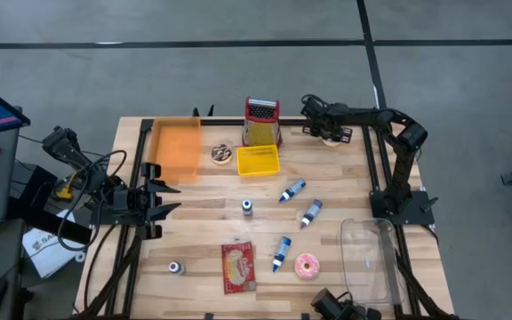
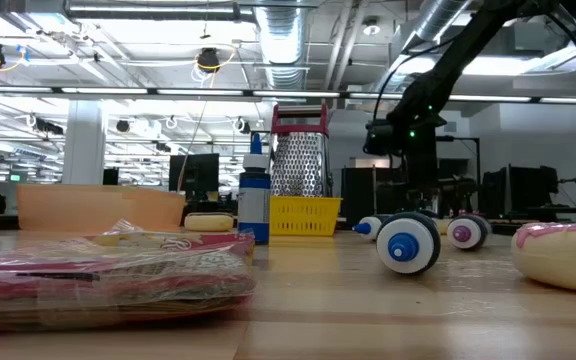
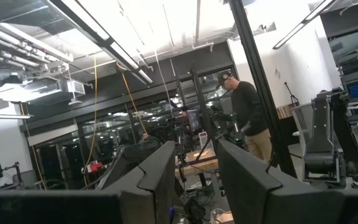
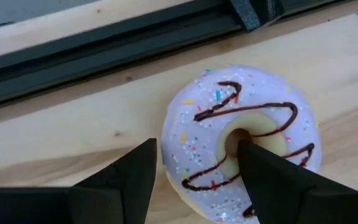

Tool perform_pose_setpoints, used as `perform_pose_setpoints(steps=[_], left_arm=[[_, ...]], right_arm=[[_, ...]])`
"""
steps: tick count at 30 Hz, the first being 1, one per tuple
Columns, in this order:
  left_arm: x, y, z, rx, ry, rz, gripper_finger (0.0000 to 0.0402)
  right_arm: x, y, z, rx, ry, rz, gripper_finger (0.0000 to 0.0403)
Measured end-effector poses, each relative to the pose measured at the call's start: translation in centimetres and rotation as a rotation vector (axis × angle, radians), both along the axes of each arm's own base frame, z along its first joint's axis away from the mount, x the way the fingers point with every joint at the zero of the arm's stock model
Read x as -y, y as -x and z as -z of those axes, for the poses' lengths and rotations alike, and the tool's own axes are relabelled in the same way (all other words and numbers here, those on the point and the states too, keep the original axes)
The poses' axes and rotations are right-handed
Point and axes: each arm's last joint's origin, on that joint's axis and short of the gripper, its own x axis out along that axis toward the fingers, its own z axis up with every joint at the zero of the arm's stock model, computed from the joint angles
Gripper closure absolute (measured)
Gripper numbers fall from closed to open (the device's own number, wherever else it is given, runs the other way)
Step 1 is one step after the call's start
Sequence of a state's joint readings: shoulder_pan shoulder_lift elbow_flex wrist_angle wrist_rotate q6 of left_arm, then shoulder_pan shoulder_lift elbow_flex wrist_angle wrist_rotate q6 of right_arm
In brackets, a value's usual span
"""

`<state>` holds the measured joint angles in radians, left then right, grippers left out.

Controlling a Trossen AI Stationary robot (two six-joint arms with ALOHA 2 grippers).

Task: Pick & Place Food Item
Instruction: Put the purple donut into the yellow bin

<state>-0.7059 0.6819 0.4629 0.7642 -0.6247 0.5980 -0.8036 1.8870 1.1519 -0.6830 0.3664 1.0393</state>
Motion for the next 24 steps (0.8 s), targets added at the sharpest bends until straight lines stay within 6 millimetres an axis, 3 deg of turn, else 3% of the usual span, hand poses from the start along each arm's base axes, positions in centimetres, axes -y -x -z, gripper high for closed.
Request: perform_pose_setpoints(steps=[11, 20, 24], left_arm=[[0.0, 0.0, 0.0, 0.0, 0.0, 0.0, 0.0285], [0.0, 0.0, 0.0, 0.0, 0.0, 0.0, 0.0285], [0.0, 0.0, 0.0, 0.0, 0.0, 0.0, 0.0285]], right_arm=[[-0.07, 0.06, 0.26, 0.004, 0.004, 0.0, 0.0194], [-0.12, 0.01, 0.27, 0.0, 0.001, -0.015, 0.0277], [-0.66, -0.47, 0.29, -0.006, -0.004, -0.042, 0.0294]])
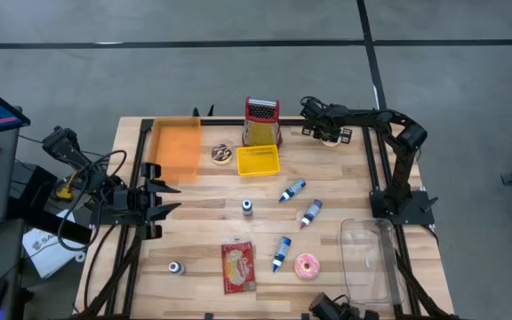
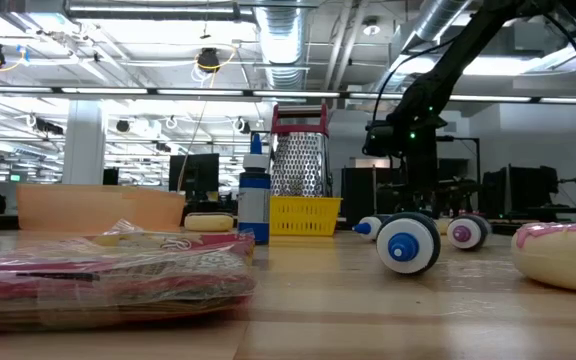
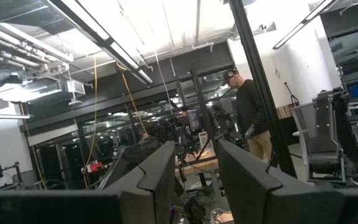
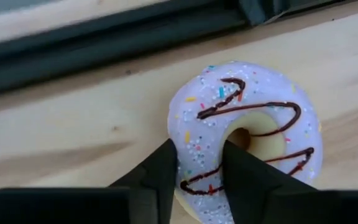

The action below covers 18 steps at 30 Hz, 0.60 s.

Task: Pick & Place Food Item
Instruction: Put the purple donut into the yellow bin

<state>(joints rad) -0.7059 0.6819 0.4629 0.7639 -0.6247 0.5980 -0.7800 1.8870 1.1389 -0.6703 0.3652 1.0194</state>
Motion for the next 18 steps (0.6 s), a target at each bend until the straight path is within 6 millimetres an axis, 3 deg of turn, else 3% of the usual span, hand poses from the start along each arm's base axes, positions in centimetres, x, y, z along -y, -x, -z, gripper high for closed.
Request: perform_pose_setpoints(steps=[10, 14, 18], left_arm=[[0.0, 0.0, 0.0, -0.001, 0.0, 0.0, 0.0285], [0.0, 0.0, 0.0, -0.001, 0.0, 0.0, 0.0285], [0.0, 0.0, 0.0, 0.0, 0.0, 0.0, 0.0285]], right_arm=[[-4.3, -1.9, -0.2, -0.127, -0.079, -0.144, 0.0295], [-6.7, -2.5, -1.6, -0.158, -0.079, -0.201, 0.0295], [-10.0, -2.7, -4.2, -0.178, -0.033, -0.237, 0.0295]])
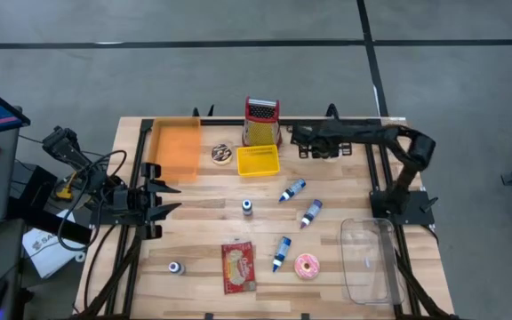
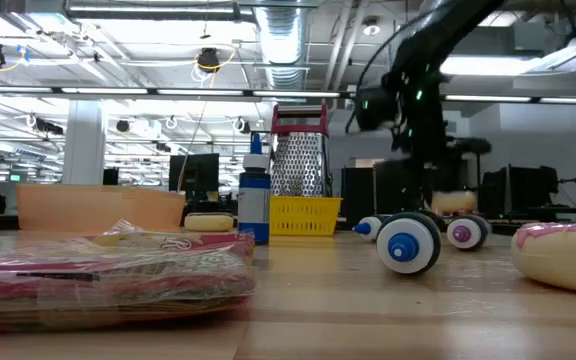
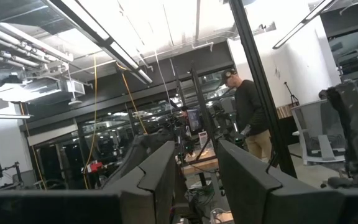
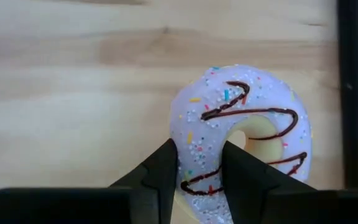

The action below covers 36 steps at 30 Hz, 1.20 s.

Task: Pick & Place Food Item
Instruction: Put the purple donut into the yellow bin

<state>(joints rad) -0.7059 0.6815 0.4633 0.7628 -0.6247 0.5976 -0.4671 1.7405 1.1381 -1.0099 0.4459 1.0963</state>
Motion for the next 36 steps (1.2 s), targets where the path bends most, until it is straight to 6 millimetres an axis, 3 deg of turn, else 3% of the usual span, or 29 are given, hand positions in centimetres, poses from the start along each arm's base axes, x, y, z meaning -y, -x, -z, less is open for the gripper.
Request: perform_pose_setpoints(steps=[4, 10, 16, 20, 29, 32, 36], left_arm=[[0.0, 0.0, 0.0, 0.0, 0.0, 0.0, 0.0285], [0.0, 0.0, 0.0, -0.005, 0.005, -0.012, 0.0285], [-0.2, 0.0, 0.0, -0.018, 0.017, -0.049, 0.0285], [-0.2, 0.0, 0.0, -0.019, 0.02, -0.056, 0.0285], [-0.2, 0.0, 0.0, -0.02, 0.022, -0.061, 0.0285], [-0.3, 0.0, 0.1, -0.036, 0.031, -0.089, 0.0285], [-0.2, 0.1, 0.3, -0.081, 0.044, -0.16, 0.0285]], right_arm=[[-4.2, -0.9, -2.4, 0.099, 0.027, -0.078, 0.0295], [-10.4, -3.5, -5.0, 0.414, 0.044, -0.236, 0.0296], [-13.4, -7.8, -7.0, 0.558, 0.064, -0.389, 0.0307], [-13.2, -11.4, -7.9, 0.517, 0.076, -0.477, 0.0314], [-9.2, -17.5, -7.4, 0.305, 0.012, -0.549, 0.0315], [-7.7, -18.6, -6.4, 0.294, -0.045, -0.548, 0.0315], [-6.0, -18.4, -5.8, 0.251, -0.075, -0.512, 0.0315]])
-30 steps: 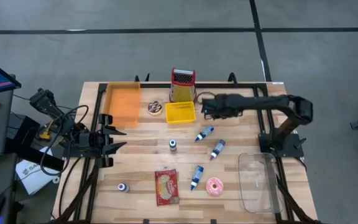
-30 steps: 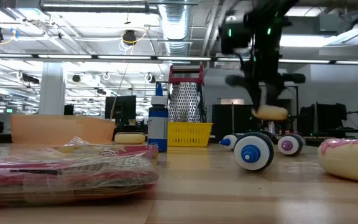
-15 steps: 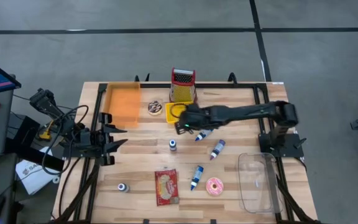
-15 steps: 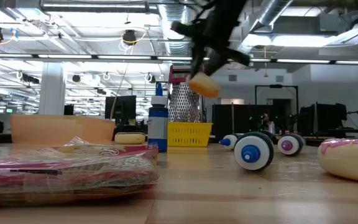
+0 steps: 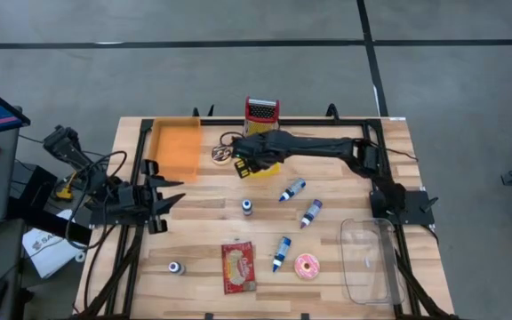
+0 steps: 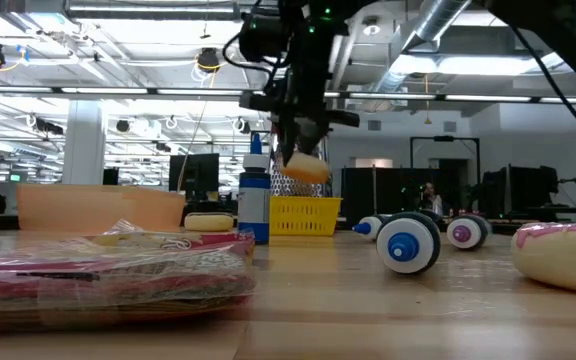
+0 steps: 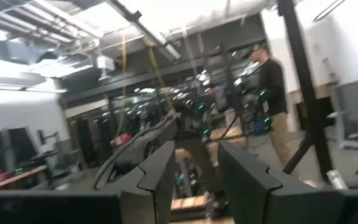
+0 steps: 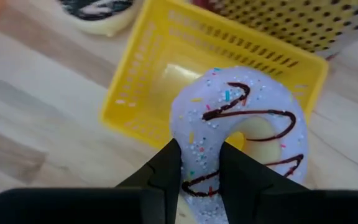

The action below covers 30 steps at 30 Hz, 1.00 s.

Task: Pick & Place Food Item
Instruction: Put the purple donut into the yellow bin

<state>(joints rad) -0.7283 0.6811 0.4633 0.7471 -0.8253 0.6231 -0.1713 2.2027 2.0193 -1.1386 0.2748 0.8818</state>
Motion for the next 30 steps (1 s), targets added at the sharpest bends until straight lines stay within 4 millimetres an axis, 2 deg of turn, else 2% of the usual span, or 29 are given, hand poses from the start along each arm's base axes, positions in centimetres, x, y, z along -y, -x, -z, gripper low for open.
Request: perform_pose_setpoints(steps=[5, 10, 13, 27, 30], left_arm=[[0.3, 0.4, 0.0, -0.02, -0.024, -0.021, 0.0285], [0.5, 0.6, -0.1, -0.013, -0.02, -0.004, 0.0285], [0.5, 0.6, -0.1, -0.015, -0.019, -0.005, 0.0285], [0.6, 0.6, -0.1, -0.016, -0.02, -0.003, 0.0285], [0.6, 0.6, -0.1, -0.016, -0.02, -0.003, 0.0285]], right_arm=[[1.6, 0.2, -0.3, 0.03, 0.005, 0.036, 0.0315], [3.1, 0.3, 0.6, 0.014, -0.019, 0.069, 0.0315], [3.6, 0.3, 0.4, 0.035, -0.014, 0.082, 0.0315], [3.4, 0.5, 0.4, 0.011, -0.017, 0.088, 0.0315], [3.1, 0.5, 1.0, 0.009, -0.017, 0.082, 0.0315]])
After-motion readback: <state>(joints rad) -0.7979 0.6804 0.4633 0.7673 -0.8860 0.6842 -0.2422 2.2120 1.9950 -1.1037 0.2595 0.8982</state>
